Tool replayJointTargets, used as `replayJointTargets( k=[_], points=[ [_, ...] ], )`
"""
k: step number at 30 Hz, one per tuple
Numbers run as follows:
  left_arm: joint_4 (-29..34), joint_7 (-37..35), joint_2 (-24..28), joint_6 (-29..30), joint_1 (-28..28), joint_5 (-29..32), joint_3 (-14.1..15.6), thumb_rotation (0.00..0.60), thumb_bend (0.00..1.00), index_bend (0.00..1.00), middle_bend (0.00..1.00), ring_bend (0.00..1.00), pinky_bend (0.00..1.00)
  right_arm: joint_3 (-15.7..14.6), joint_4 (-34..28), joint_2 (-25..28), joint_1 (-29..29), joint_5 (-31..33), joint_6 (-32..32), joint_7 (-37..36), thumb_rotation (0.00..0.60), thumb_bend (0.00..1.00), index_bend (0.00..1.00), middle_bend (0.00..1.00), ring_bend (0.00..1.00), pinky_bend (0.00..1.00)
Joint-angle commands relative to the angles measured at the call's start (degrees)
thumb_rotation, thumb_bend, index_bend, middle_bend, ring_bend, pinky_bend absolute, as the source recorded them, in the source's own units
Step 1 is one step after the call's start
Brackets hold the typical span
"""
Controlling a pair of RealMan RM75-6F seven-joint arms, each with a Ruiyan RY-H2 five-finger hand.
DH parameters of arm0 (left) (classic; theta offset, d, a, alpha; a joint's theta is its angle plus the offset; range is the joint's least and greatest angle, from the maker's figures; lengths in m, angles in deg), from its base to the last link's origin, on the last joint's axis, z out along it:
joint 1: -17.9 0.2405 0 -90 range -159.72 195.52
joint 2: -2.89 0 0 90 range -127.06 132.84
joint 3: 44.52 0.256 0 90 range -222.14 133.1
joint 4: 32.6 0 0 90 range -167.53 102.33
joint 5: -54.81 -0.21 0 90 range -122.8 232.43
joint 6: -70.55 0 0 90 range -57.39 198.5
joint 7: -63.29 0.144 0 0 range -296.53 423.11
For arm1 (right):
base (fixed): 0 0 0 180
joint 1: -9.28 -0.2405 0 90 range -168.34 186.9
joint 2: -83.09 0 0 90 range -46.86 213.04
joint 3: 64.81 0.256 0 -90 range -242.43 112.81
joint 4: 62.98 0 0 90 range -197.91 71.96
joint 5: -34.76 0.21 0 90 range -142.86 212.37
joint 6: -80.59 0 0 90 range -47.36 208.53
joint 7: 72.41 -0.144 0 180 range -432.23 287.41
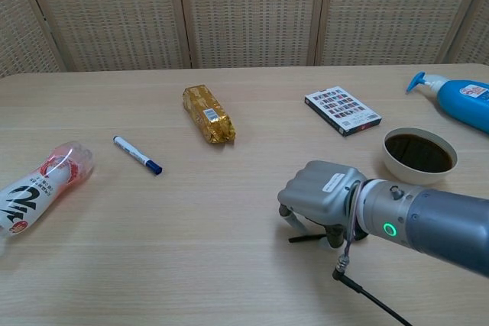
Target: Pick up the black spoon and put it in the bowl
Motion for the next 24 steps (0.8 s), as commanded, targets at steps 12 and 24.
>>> replayJointTargets(
  k=[12, 24],
  points=[
    [-1.1, -1.0, -0.3, -0.4, 0.0, 0.2, 0.1, 0.6, 0.48, 0.02, 0.04, 0.0, 0.0, -0.7, 0.2, -1.1, -1.0, 2.0, -0.6, 1.6, 0.6, 0.45, 0.57, 0.92, 0.96, 0.95],
    [-0.9, -1.2, -0.1, 0.1, 0.4, 0.1, 0.2, 0.6, 0.48, 0.02, 0.04, 0.0, 0.0, -1.8, -0.4, -0.6, -0.7, 1.8, -0.6, 0.7, 0.6, 0.45, 0.58, 0.92, 0.96, 0.95]
  ],
)
